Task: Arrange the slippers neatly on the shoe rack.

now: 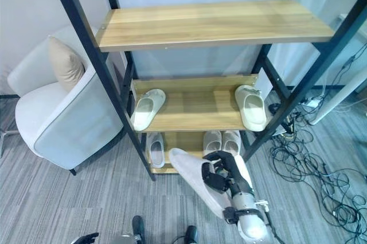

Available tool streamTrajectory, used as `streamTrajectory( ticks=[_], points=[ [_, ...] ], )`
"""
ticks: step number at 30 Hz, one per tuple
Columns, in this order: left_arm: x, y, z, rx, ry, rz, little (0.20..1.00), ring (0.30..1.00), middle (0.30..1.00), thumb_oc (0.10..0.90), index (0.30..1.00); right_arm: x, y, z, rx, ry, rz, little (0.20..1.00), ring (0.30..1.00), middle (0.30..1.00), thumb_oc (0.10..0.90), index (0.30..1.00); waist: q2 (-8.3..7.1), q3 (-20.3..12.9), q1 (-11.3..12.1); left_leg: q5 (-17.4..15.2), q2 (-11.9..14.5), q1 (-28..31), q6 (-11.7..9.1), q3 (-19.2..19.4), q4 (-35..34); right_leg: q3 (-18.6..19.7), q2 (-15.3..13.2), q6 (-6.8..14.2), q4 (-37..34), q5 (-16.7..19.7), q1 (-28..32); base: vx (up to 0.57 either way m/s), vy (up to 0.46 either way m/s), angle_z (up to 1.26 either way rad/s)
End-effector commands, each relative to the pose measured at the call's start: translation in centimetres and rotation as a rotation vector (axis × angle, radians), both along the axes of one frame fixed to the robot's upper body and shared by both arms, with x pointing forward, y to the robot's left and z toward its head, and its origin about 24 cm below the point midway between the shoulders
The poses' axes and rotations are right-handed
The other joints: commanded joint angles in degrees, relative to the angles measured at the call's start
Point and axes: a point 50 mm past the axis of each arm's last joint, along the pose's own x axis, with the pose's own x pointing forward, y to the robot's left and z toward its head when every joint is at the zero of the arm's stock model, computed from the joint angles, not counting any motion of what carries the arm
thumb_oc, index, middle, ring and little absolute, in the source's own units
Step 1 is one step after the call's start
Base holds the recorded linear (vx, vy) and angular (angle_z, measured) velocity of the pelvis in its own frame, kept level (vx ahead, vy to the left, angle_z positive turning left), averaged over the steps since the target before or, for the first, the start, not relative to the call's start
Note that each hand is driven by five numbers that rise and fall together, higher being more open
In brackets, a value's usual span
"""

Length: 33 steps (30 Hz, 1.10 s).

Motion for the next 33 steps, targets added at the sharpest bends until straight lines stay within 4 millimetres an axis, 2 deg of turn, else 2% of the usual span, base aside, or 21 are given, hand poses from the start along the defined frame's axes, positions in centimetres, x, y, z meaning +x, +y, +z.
streamTrajectory(
  ticks=[1, 4, 7, 10, 11, 12, 13, 14, 15, 16, 18, 24, 26, 33],
  points=[
    [2.0, 0.4, 0.5, 0.022, -0.067, -0.047, 0.9, 0.9, 0.9, 0.8, 0.9, 1.7, 1.5, 3.0, 0.168, -0.186, 0.036, 0.3, 0.3, 0.3, 0.4, 0.3, -3.24, -1.48, -0.06, -2.06, -0.8, -4.47, 2.0, 0.06, 4.71, -0.53, -2.68, 3.65, 5.6, -8.79, 4.99, 0.06, 0.165, -0.06],
    [1.9, 0.8, 0.6, 0.028, -0.063, -0.038, 0.9, 0.9, 0.9, 0.8, 0.9, 1.6, 2.4, 1.9, 0.235, -0.127, 0.062, 0.3, 0.3, 0.3, 0.4, 0.3, -4.41, -1.67, 0.59, -4.67, -2.54, -3.52, 3.75, 1.08, 6.05, 0.83, -4.78, 4.85, 7.77, -8.43, 4.42, 0.08, 0.239, -0.16],
    [2.4, 1.5, 0.8, 0.054, -0.058, -0.073, 0.9, 0.9, 0.9, 0.8, 0.9, 2.2, 3.0, 1.4, 0.259, -0.106, 0.075, 0.3, 0.3, 0.3, 0.4, 0.3, -5.3, 0.09, 0.57, -5.97, -3.13, -3.39, 5.07, 1.8, 7.05, 2.18, -5.54, 5.82, 15.1, -7.69, 0.26, -0.01, 0.176, -0.19],
    [2.5, 1.8, 0.9, 0.068, -0.055, -0.086, 0.9, 0.9, 0.9, 0.8, 0.9, 2.4, 3.3, 1.4, 0.258, -0.104, 0.083, 0.3, 0.3, 0.3, 0.4, 0.3, -5.23, 1.06, 0.3, -6.64, -2.89, -3.66, 5.77, 2.83, 7.59, 2.83, -5.51, 6.35, 19.94, -7.18, -3.63, -0.02, 0.099, -0.47],
    [2.3, 2.2, 1.0, 0.08, -0.05, -0.087, 0.9, 0.9, 0.9, 0.8, 0.9, 2.3, 3.4, 0.7, 0.278, -0.073, 0.066, 0.3, 0.3, 0.3, 0.4, 0.3, -4.93, 1.92, -0.14, -7.53, -3.08, -2.2, 6.09, 4.04, 7.21, 2.03, -6.42, 6.96, 20.57, -5.73, -6.11, 0.03, 0.101, -0.43],
    [2.2, 2.2, 1.0, 0.08, -0.049, -0.087, 0.9, 0.9, 0.9, 0.8, 0.9, 2.3, 3.4, 0.6, 0.278, -0.072, 0.066, 0.3, 0.3, 0.3, 0.4, 0.3, -4.96, 2.12, -0.1, -7.73, -3.14, -1.87, 6.1, 4.08, 7.22, 2.09, -6.49, 7.04, 20.77, -5.96, -5.89, 0.06, 0.057, -0.42],
    [2.0, 2.3, 1.0, 0.079, -0.044, -0.083, 0.9, 0.9, 0.9, 0.8, 0.9, 2.2, 3.5, 0.5, 0.298, -0.069, 0.056, 0.3, 0.3, 0.3, 0.4, 0.3, -4.81, 2.17, -0.12, -7.9, -3.17, -1.14, 6.04, 4.44, 6.77, 1.71, -6.91, 7.09, 19.11, -5.55, -6.04, 0.16, -0.008, -0.34],
    [1.9, 2.4, 1.0, 0.076, -0.042, -0.088, 0.9, 0.9, 0.9, 0.8, 0.9, 2.1, 3.3, 0.1, 0.326, -0.048, 0.044, 0.3, 0.3, 0.3, 0.4, 0.3, -4.27, 2.32, -0.24, -9.25, -3.17, 0.76, 5.26, 4.53, 5.8, 0.4, -8.59, 7.72, 15.8, -4.74, -7.36, 0.1, -0.046, -0.34],
    [2.2, 2.3, 1.0, 0.071, -0.053, -0.102, 0.9, 0.9, 0.9, 0.8, 0.9, 2.1, 3.0, 0.0, 0.326, -0.038, 0.038, 0.3, 0.3, 0.3, 0.4, 0.3, -4.62, 2.73, -0.28, -8.29, -3.37, 0.03, 5.33, 4.78, 6.31, -0.05, -9.02, 7.41, 12.92, -3.33, -6.79, 0.1, -0.065, -0.25],
    [2.4, 2.5, 1.2, 0.081, -0.061, -0.111, 0.9, 0.9, 0.9, 0.8, 0.9, 1.8, 2.7, -0.4, 0.333, -0.023, 0.025, 0.3, 0.3, 0.3, 0.4, 0.3, -5.06, 2.86, -0.39, -8.89, -3.87, -0.05, 5.37, 4.05, 7.17, 0.32, -9.27, 7.49, 10.93, -2.86, -5.68, 0.01, -0.09, -0.23],
    [3.1, 2.5, 1.3, 0.091, -0.086, -0.136, 0.9, 0.9, 0.9, 0.8, 0.9, 1.6, 2.1, -0.8, 0.32, 0.0, 0.011, 0.3, 0.3, 0.3, 0.4, 0.3, -5.48, 2.48, -0.21, -9.07, -4.38, -0.7, 5.22, 3.12, 7.98, 1.41, -8.76, 7.23, 10.15, -2.47, -5.17, 0.07, -0.104, 0.19],
    [3.3, 1.4, 1.1, 0.066, -0.1, -0.152, 0.9, 0.9, 0.9, 0.8, 0.9, 1.6, 1.0, -0.3, 0.214, -0.011, 0.032, 0.3, 0.3, 0.3, 0.4, 0.3, -4.62, 1.21, 0.07, -8.38, -3.36, -0.55, 4.06, 1.67, 7.5, -0.35, -7.62, 6.45, 8.47, -2.9, -2.86, 0.05, -0.093, 0.19],
    [3.1, 0.4, 0.8, 0.045, -0.09, -0.184, 0.9, 0.9, 0.9, 0.8, 0.9, 1.8, 0.7, -0.1, 0.186, -0.023, 0.031, 0.3, 0.3, 0.3, 0.4, 0.3, -4.37, 0.76, 0.1, -8.02, -2.87, -0.18, 3.73, 1.39, 7.24, -0.71, -7.09, 5.97, 8.6, -3.72, -2.42, 0.05, -0.09, 0.05],
    [2.3, -0.6, 0.4, 0.018, -0.062, -0.205, 0.9, 0.9, 0.9, 0.8, 0.9, 1.4, 0.5, -0.4, 0.17, -0.008, 0.022, 0.3, 0.3, 0.3, 0.4, 0.3, -3.92, -0.17, 0.18, -7.77, -2.47, 1.58, 3.34, 0.98, 5.89, -1.23, -6.27, 5.65, 8.29, -4.63, -0.67, 0.04, -0.022, 0.0]
  ],
)
